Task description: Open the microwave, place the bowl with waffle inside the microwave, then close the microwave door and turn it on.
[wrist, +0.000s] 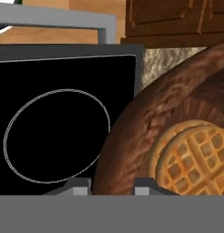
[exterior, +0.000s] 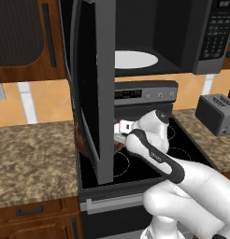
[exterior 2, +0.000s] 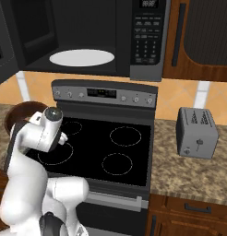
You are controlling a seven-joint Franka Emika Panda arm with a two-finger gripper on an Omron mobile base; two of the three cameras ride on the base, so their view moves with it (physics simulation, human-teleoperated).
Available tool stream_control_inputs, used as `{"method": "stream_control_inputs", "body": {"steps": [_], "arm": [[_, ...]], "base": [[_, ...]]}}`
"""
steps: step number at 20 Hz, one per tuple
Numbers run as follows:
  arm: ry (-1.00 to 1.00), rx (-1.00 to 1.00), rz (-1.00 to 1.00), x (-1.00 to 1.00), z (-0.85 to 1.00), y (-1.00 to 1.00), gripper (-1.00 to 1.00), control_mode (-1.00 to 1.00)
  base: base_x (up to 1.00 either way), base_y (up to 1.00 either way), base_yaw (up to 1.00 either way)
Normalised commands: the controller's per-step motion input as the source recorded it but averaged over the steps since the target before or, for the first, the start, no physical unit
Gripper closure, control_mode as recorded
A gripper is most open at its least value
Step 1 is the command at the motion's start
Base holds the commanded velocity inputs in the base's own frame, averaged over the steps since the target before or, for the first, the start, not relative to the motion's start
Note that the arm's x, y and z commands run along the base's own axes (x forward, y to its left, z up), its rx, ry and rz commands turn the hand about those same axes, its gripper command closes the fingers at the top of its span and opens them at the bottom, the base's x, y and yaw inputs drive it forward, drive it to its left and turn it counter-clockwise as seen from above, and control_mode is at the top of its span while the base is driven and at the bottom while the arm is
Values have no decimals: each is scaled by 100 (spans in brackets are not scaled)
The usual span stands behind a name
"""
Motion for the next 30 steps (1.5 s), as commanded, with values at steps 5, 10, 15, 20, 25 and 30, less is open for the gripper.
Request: {"method": "stream_control_inputs", "body": {"steps": [5,10,15,20,25,30], "arm": [[9,-4,-7,-55,64,-90,100,-100],[21,-1,-4,-52,88,-62,100,-100],[15,-1,-1,-66,100,-23,100,-100],[5,-17,-8,-20,96,-12,100,-100],[0,-16,-17,0,96,-22,100,-100],[-4,-2,-16,-4,96,-23,100,-100]], "base": [[0,0,0],[0,0,0],[0,0,0],[0,0,0],[0,0,0],[0,0,0]]}}
